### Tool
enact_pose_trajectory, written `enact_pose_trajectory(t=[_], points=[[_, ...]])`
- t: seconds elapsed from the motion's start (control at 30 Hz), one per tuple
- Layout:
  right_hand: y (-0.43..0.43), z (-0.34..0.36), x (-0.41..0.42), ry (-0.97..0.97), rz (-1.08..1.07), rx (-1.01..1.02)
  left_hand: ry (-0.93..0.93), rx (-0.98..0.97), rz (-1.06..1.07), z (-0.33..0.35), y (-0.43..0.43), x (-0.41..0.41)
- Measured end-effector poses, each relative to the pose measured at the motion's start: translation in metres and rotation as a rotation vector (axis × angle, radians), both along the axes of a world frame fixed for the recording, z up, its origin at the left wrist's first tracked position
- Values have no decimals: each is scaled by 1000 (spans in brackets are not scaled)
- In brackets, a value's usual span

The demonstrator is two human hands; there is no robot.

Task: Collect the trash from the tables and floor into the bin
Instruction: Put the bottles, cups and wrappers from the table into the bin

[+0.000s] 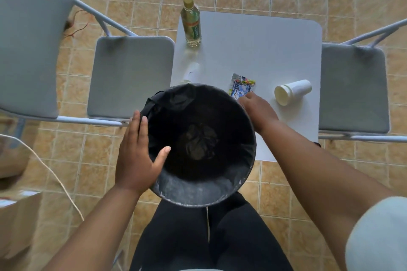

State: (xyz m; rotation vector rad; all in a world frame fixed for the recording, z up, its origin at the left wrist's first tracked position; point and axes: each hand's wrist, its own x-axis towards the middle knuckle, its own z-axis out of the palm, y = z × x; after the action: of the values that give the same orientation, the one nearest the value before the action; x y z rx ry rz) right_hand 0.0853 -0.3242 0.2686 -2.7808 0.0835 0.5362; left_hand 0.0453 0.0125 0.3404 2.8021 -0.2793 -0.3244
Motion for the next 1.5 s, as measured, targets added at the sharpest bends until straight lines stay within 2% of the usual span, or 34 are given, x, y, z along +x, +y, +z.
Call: enact_pose_trajectory(t=[0.07, 0.13, 0.2, 0.27, 0.33, 0.4, 0.47, 0.6, 0.67, 0.73, 0.77, 0.97, 1.07, 1.1, 1.23, 1.27, 1.33, 1.4, 1.5], points=[[-1, 16, -4, -186, -146, 63, 12, 13, -15, 0, 0, 1], [-1, 49, -9, -490, -265, 103, 13, 28, -31, -1, 0, 1], [-1, 96, -19, -709, -369, 128, 19, 39, -38, -1, -2, 1], [5, 140, -29, -845, -406, 133, 24, 50, -35, 1, -2, 1], [19, 171, -36, -892, -351, 175, 23, 62, -39, 3, -2, 1], [42, 176, -37, -820, -231, 272, 16, 60, -45, 3, -1, 1], [72, 159, -31, -614, -116, 356, -7, 54, -48, 3, 0, 2], [125, 83, -14, -9, 89, 177, -83, 73, -40, 1, -1, 7], [141, 55, -2, 258, 100, 105, -122, 73, -49, 1, -4, 11], [148, 35, 7, 437, 57, 76, -151, 69, -94, 1, -7, 16], [149, 26, 9, 468, 50, 53, -154, 70, -120, 0, -8, 18], [150, 15, 8, 515, 4, 19, -140, 101, -154, -5, -10, 18], [151, 38, 15, 464, 89, 45, -134, 86, -151, -5, -10, 19], [151, 49, 18, 378, 125, 76, -129, 80, -150, -5, -10, 19], [140, 106, 32, -384, 124, 395, -112, 58, -155, -4, -9, 19], [135, 118, 44, -517, 94, 434, -109, 56, -153, -4, -9, 18], [124, 124, 79, -627, 54, 399, -95, 55, -147, -4, -9, 18], [115, 105, 126, -493, 62, 281, -79, 52, -141, -4, -8, 19], [106, 52, 179, -51, 267, -13, -80, 56, -143, -5, -8, 18]])
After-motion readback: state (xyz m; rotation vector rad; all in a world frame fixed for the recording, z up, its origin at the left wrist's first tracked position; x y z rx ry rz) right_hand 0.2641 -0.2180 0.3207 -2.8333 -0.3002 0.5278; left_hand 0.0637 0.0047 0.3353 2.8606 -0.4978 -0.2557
